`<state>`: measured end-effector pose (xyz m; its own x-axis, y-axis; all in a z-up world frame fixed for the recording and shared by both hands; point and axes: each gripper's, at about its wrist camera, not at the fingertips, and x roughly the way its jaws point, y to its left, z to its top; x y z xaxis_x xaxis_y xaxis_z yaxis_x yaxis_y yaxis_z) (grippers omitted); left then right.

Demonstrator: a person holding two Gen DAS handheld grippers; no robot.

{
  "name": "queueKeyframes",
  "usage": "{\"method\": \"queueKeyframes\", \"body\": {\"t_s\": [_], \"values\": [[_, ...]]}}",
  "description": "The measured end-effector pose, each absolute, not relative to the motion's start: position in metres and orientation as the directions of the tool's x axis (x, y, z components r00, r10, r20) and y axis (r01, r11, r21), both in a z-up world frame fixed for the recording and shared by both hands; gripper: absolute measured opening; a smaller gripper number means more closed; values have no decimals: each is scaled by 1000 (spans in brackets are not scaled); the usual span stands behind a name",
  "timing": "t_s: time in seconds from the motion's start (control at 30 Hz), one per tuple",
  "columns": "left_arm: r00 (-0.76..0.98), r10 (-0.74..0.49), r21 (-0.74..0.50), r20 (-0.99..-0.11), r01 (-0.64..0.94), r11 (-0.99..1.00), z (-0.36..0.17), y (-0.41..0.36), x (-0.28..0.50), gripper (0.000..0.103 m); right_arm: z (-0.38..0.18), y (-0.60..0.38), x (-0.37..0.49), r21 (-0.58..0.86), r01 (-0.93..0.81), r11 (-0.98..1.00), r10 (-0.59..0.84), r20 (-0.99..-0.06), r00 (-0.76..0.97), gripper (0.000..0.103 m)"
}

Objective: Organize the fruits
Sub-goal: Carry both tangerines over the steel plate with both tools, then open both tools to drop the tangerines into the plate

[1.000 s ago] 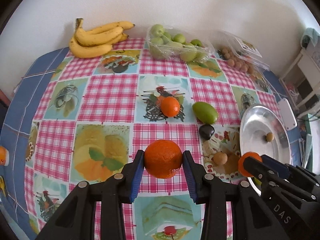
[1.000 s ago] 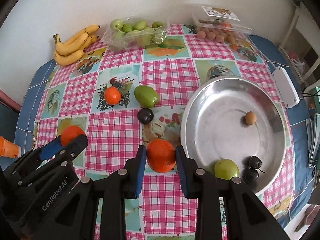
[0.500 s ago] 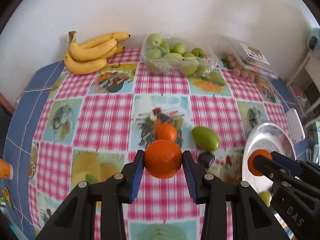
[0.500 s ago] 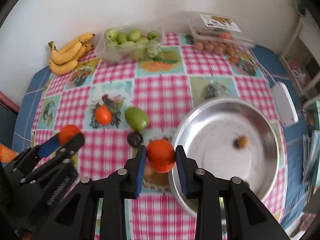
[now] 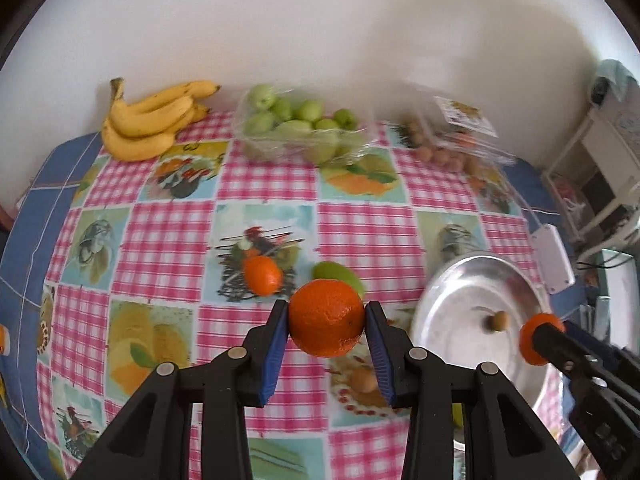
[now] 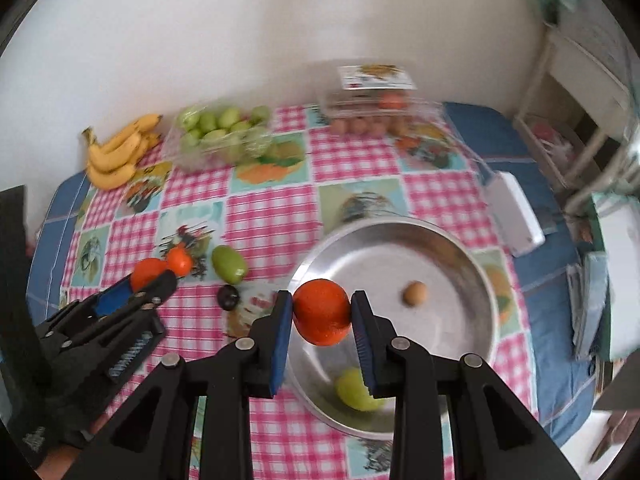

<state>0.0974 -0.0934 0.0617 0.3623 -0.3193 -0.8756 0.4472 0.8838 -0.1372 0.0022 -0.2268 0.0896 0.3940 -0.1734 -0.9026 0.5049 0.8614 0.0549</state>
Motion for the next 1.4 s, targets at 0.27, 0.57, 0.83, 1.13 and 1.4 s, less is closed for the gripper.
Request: {"method": "queueKeyframes", "body": {"t_s": [0.27, 0.57, 0.83, 1.13, 1.4], "values": [[304, -360, -142, -882, 557, 818, 57, -137, 65, 41, 41, -273, -31, 43, 620, 783, -160, -950, 269, 31], [216, -343, -146, -914, 614, 776, 20, -176, 47, 41, -10, -293, -35, 53, 652, 756, -83, -981, 175, 31], [188, -336, -151, -923, 626, 765, 5, -190, 46, 41, -14, -296, -33, 72, 662, 746, -66, -981, 182, 31], [171, -327, -152, -929, 629, 762, -4, -195, 46, 41, -10, -299, -36, 90, 673, 735, -59, -979, 194, 31], [168, -298, -131, -940, 628, 767, -13, -200, 45, 41, -9, -301, -36, 85, 677, 731, -62, -980, 190, 31]]}}
